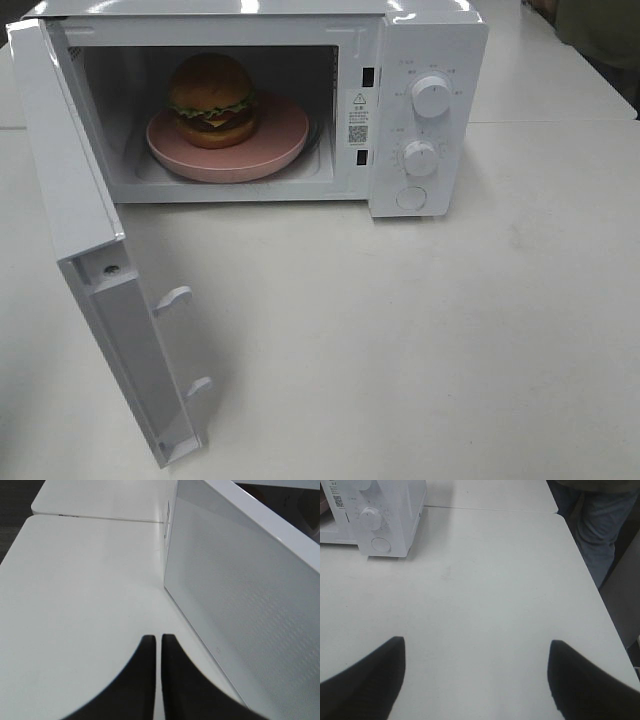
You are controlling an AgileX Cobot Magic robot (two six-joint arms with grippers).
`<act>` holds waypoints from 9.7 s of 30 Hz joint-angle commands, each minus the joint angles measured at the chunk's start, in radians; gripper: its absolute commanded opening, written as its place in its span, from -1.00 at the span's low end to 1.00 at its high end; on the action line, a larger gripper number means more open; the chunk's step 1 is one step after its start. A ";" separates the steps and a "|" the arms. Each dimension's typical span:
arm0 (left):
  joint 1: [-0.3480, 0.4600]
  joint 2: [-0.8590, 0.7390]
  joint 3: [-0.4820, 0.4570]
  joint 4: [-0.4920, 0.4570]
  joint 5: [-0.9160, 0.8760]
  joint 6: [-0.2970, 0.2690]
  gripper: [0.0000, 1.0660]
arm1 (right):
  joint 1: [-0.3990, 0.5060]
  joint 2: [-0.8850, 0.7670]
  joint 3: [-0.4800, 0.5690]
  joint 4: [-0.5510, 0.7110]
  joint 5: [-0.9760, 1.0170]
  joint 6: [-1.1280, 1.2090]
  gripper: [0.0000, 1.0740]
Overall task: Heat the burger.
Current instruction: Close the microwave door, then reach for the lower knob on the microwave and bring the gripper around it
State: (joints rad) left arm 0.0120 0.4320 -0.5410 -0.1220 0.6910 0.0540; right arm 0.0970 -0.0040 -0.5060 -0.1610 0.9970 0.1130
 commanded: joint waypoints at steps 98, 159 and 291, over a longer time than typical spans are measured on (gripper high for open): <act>-0.595 1.477 -0.415 0.030 -1.377 -0.132 -1.00 | -0.004 -0.027 0.004 -0.003 0.001 0.005 0.41; -0.423 0.906 -0.386 0.075 0.272 -0.104 0.87 | -0.004 -0.027 0.004 -0.003 0.001 0.005 0.40; -0.067 -0.460 0.025 0.051 0.376 -0.054 0.84 | -0.004 0.674 -0.037 -0.004 -0.667 0.007 0.40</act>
State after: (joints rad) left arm -0.0580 -0.0050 -0.5200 -0.0690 1.0690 0.0000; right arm 0.0970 0.6170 -0.5400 -0.1610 0.4050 0.1130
